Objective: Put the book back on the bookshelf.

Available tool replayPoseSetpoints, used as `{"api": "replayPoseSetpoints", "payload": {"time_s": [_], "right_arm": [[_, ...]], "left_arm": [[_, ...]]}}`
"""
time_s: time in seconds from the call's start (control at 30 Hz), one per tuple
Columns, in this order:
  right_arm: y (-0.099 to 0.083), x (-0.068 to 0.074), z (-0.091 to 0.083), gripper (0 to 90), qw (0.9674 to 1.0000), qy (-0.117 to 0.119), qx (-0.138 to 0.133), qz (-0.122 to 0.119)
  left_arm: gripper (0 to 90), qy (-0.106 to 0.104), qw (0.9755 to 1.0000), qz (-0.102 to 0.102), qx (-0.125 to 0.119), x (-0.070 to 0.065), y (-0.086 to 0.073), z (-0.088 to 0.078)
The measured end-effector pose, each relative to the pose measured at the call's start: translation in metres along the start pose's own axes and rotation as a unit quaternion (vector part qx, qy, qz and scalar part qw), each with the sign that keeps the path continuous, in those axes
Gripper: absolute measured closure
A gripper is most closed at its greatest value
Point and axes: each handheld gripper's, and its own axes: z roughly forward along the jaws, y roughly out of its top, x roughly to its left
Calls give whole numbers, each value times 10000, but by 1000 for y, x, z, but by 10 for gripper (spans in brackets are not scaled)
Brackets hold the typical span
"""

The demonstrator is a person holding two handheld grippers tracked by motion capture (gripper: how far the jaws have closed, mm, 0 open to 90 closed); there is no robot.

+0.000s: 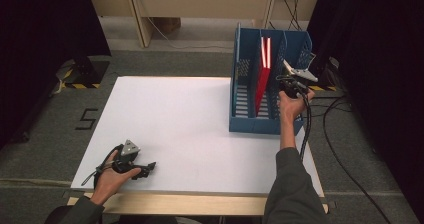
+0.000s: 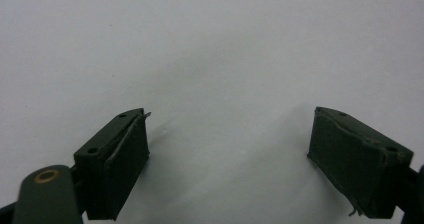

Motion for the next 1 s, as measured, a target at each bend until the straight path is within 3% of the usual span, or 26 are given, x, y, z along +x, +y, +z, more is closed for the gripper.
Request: {"api": "replayPoseSetpoints", "payload": {"time_s": [0.6, 0.7, 1.0], "right_arm": [[-10, -1, 6, 755, 9996, -38, 243, 99], [-10, 0, 7, 755, 9993, -95, 374, 7], [-9, -2, 7, 752, 9981, -27, 619, 70]], "left_arm": [[150, -15, 10000, 12, -2, 0, 0, 0], [150, -13, 10000, 18, -2, 0, 0, 0], [149, -12, 10000, 21, 4, 0, 0, 0]]}}
